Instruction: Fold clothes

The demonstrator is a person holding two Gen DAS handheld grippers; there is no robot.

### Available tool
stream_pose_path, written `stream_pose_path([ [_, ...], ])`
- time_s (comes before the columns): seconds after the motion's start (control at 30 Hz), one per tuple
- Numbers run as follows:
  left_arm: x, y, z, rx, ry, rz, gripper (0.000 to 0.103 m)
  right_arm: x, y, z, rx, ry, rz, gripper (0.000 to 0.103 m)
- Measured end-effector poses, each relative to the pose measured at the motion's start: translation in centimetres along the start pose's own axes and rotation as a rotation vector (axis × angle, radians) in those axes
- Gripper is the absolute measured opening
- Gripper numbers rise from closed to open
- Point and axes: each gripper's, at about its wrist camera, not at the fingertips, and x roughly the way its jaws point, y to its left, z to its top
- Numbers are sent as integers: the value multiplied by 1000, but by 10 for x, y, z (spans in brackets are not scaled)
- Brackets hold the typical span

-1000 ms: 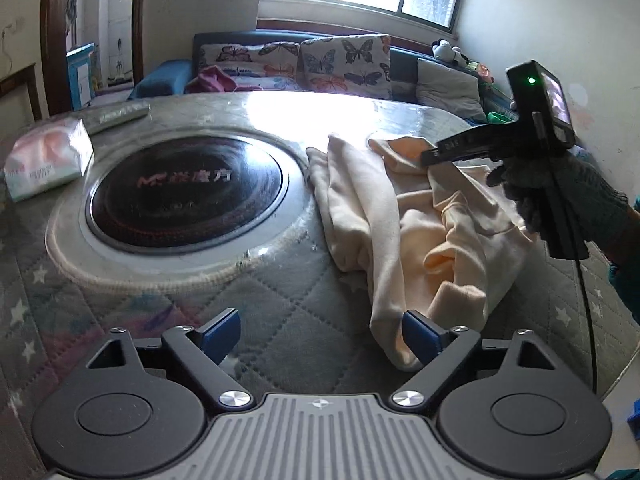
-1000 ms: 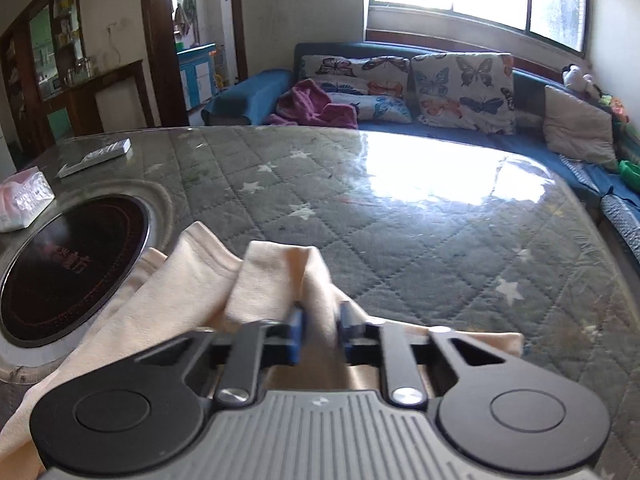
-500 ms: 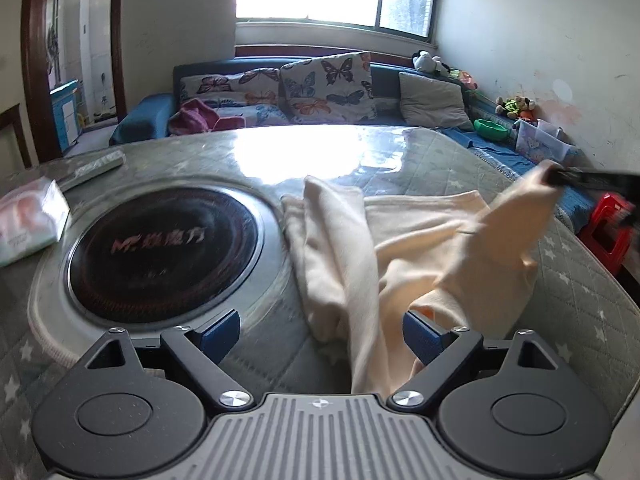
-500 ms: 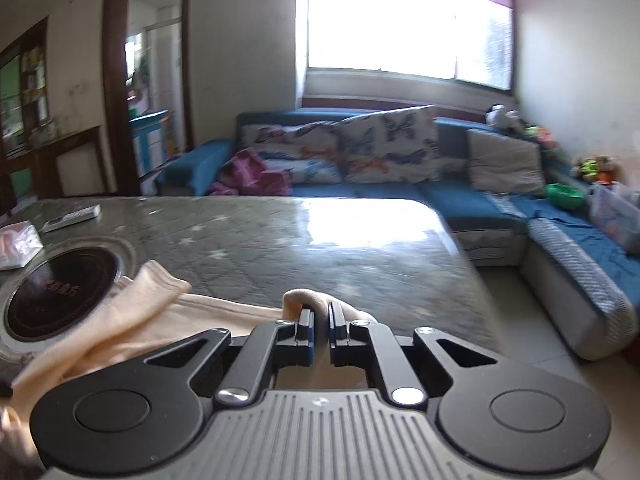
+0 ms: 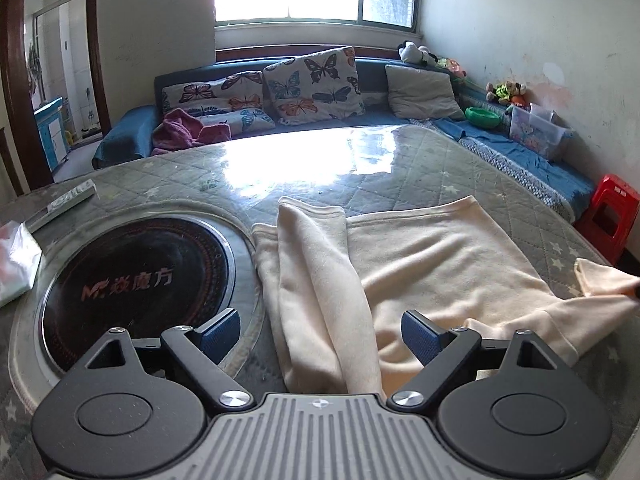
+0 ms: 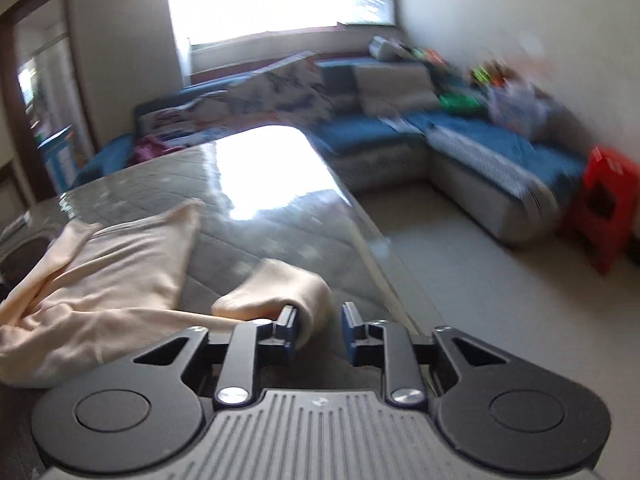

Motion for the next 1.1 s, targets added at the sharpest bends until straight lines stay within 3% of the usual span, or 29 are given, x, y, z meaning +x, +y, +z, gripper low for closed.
stream_pose_path([
  [0.2, 1, -10, 2, 18, 4, -18, 89, -7, -18, -9, 57, -6, -60, 47],
  [0.3, -4, -20, -1, 44, -1, -59, 89, -6, -16, -7, 61, -5, -40, 50],
  [0.53, -5, -61, -8, 150, 0, -239, 89, 3, 27, -2, -112, -18, -42, 70],
  [0.83, 22, -96, -21, 221, 57, -325, 85, 30, 36, 7, -204, 19, -79, 81],
  [0.9, 26, -99, -22, 227, 63, -335, 82, 29, 31, 10, -199, 20, -82, 82],
  [1.1, 36, -108, -25, 241, 78, -359, 55, 26, 36, 6, -237, 37, -29, 89],
])
